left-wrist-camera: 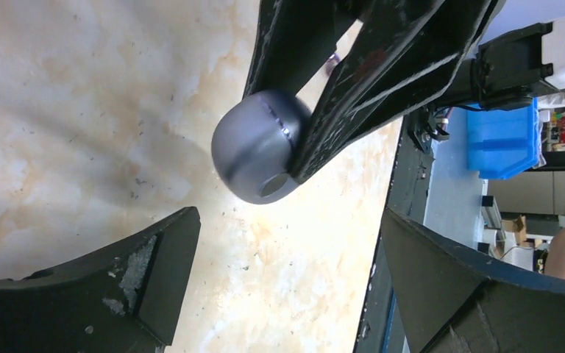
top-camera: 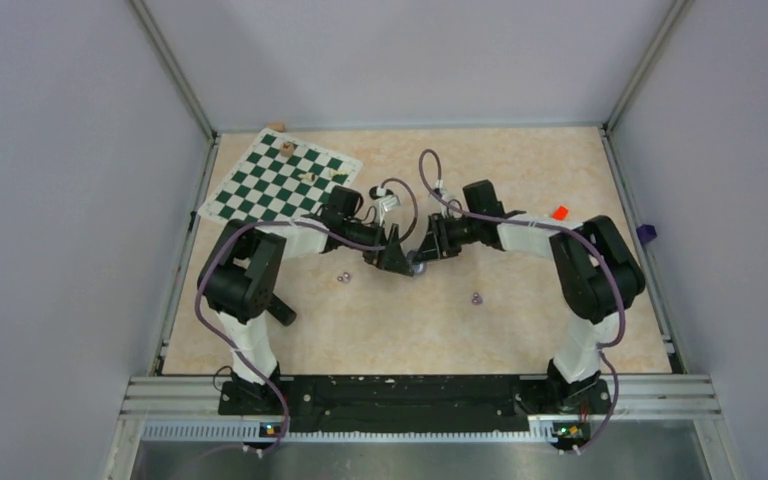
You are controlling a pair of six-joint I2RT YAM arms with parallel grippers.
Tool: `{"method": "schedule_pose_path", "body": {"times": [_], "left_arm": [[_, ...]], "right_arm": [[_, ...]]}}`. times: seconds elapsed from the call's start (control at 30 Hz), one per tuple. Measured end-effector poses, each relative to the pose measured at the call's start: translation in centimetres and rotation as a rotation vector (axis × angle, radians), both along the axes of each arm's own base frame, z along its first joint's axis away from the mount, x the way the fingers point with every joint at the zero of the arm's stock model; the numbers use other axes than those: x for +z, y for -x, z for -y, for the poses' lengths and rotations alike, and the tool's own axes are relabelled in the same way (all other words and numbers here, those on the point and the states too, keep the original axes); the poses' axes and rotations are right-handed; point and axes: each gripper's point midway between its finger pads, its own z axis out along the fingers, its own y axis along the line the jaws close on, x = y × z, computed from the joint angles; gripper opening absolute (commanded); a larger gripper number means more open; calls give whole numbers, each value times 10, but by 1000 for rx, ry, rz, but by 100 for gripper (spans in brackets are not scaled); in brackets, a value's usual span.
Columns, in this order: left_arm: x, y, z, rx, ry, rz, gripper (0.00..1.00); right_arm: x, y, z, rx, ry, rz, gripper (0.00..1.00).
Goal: Insert the wireless bluetooth earbuds into the charging case
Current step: Pick up the charging case from the center of the board, then pass from the right arm to the left
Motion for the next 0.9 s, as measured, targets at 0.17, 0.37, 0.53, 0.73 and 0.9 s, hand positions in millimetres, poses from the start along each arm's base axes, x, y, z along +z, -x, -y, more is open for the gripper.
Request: {"method": "schedule_pose_path", "body": {"times": [0.17,0.37,0.53,0.73,0.9], "left_arm": [[29,5,-7,-83,37,84,99],[70,19,-9,-230,94,237,99],[97,29,-11,-340,89,378,99],[122,28,-12,-415,41,498,99],[128,30,-9,-433,46,520,99]], "right_arm": [[44,-10,8,28,-29,150,27],[95,-9,18,95,-71,338,27],[124,2,17,203,-120,411,28],[159,9,16,294,-158,527,29],[174,22,13,346,-183,615,30]]}}
